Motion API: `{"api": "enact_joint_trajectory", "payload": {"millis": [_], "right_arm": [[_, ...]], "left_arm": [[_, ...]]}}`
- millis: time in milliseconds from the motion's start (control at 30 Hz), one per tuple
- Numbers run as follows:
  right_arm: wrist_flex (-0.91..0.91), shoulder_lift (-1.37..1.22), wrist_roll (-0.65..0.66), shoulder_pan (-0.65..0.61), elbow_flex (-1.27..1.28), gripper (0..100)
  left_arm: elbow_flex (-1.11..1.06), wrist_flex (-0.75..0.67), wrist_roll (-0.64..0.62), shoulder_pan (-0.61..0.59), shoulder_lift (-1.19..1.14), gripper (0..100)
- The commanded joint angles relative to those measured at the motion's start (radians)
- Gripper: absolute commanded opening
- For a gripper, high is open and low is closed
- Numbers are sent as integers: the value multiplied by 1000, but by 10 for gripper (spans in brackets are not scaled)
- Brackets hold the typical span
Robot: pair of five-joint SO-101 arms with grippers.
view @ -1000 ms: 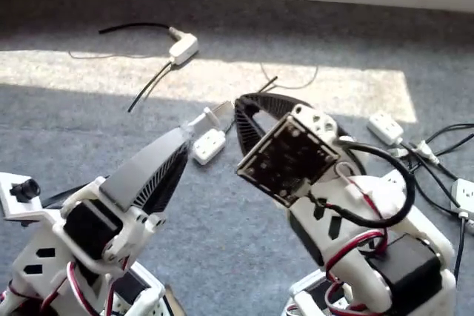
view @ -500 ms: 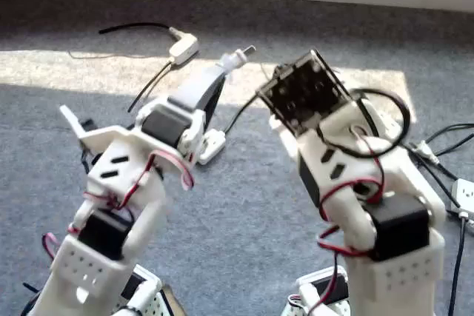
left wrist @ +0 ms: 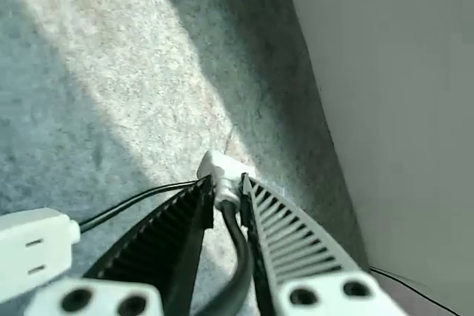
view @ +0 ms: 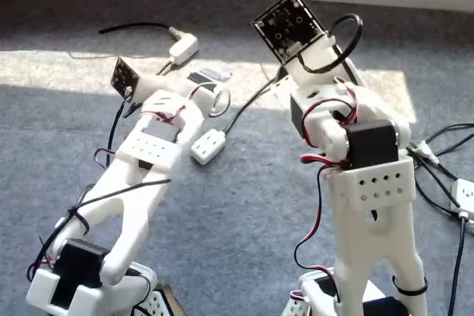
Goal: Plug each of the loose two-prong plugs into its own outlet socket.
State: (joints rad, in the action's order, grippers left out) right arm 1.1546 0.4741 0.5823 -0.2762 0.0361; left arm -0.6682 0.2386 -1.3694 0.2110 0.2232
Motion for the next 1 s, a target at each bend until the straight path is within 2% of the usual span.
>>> {"api": "enact_joint_trajectory", "payload": {"millis": [0,133,333,500,667,867,967], "right_arm": [[-12,4,5,7,-58,8],[-12,4,5,4,-56,8],[-12,4,5,2,-54,8],[-12,4,5,2,-54,8],[-13,4,3,2,-54,8],[-18,4,3,2,-50,8],[-18,1,3,2,-50,8]], "left_arm": [[-30,43,104,-67,-2,45],[-51,41,264,-177,-4,43],[-113,40,517,-271,-2,42],[-111,43,637,-302,-2,42],[-41,75,867,-228,41,42],[114,356,1197,-18,228,40],[205,502,1289,65,254,2]]}}
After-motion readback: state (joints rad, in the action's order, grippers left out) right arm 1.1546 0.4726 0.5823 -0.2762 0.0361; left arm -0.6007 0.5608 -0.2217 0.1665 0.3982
